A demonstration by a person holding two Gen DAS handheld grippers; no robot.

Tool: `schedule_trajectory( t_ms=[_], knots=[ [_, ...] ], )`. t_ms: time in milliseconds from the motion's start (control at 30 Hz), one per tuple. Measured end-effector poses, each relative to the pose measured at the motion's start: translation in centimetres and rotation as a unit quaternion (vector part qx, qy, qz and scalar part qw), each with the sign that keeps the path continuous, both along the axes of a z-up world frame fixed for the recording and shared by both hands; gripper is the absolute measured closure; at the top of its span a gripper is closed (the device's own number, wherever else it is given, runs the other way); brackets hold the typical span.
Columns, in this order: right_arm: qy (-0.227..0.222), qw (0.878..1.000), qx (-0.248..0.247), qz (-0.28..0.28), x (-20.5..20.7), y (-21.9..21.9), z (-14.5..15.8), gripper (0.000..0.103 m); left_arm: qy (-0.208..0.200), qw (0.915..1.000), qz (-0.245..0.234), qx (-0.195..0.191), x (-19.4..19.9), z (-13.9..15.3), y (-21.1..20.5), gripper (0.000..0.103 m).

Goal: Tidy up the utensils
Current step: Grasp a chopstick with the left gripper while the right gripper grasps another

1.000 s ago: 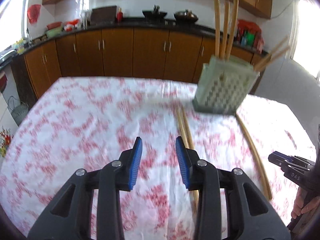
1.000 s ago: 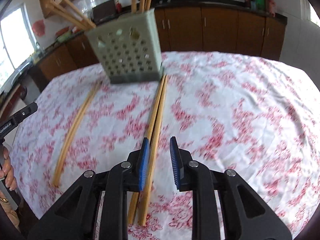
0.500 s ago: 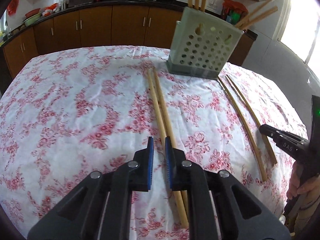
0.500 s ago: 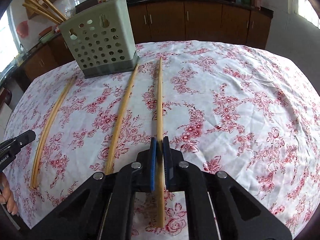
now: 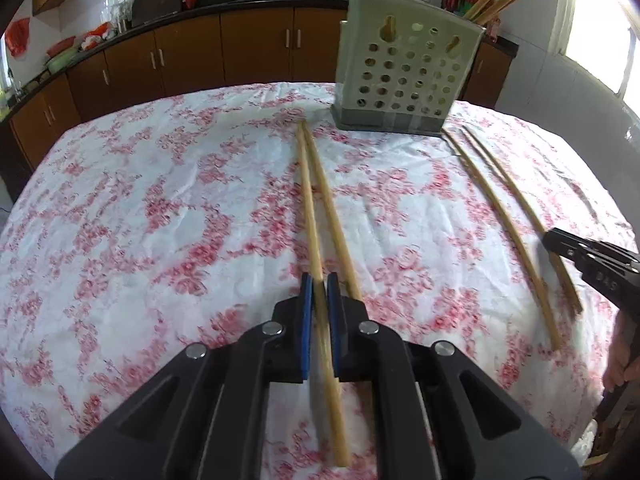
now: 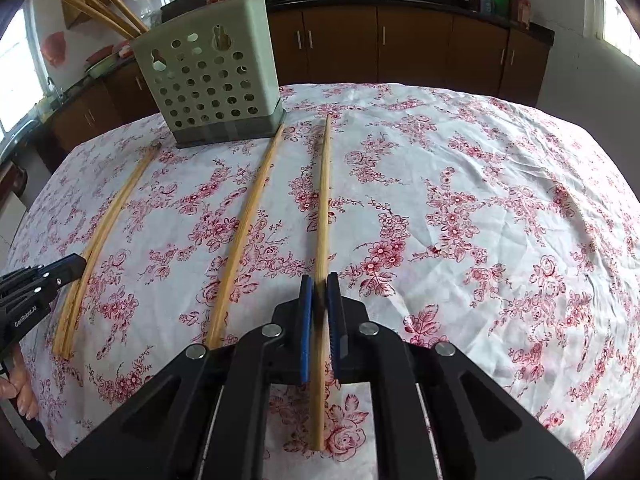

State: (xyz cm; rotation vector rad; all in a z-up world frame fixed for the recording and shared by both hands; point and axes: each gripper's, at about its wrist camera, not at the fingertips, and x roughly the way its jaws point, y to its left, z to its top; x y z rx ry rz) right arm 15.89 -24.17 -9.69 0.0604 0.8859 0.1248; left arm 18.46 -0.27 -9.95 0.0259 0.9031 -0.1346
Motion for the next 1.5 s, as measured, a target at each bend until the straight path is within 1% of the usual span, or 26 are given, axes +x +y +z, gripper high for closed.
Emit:
schedule_trajectory(
  t_ms=[33, 100, 200, 267, 500, 633, 833, 1500],
  knots=[
    [-0.001, 1.0, -0.004, -0.003, 0.1, -0.1, 0.0, 0.095, 0.001, 0.9999, 0.011, 0.001, 0.5, 0.0, 0.4, 0.094],
    [-0.005, 1.0, -0.013, -0.018, 0.4, -0.5, 0.0, 0.095, 0.004, 0.9993, 0.036, -0.01, 1.7, 0.1, 1.9, 0.095],
    [-0.008, 0.999, -0.012, -0.042, 1.2, -1.7, 0.0, 0.095, 0.001, 0.9978, 0.067, -0.002, 3.0, 0.1, 4.0, 0.094],
    [-0.009, 0.999, -0.011, -0.049, 1.6, -2.1, 0.0, 0.095, 0.001, 0.9971, 0.076, -0.008, 3.5, 0.1, 4.9, 0.094],
    [-0.011, 0.999, -0.009, -0.048, 2.0, -2.3, 0.0, 0.095, -0.001, 0.9968, 0.076, -0.024, 3.9, 0.2, 6.0, 0.093],
    [-0.01, 0.999, -0.009, -0.048, 2.2, -2.5, -0.1, 0.095, -0.001, 0.9962, 0.077, -0.04, 3.6, 0.2, 6.1, 0.093],
    [-0.011, 0.999, -0.007, -0.049, 2.1, -2.1, -0.1, 0.095, -0.001, 0.9965, 0.077, -0.033, 3.5, 0.1, 5.8, 0.093],
    [-0.011, 0.999, -0.007, -0.049, 2.1, -2.0, -0.1, 0.094, -0.001, 0.9963, 0.077, -0.038, 3.5, 0.1, 6.0, 0.093]
  ],
)
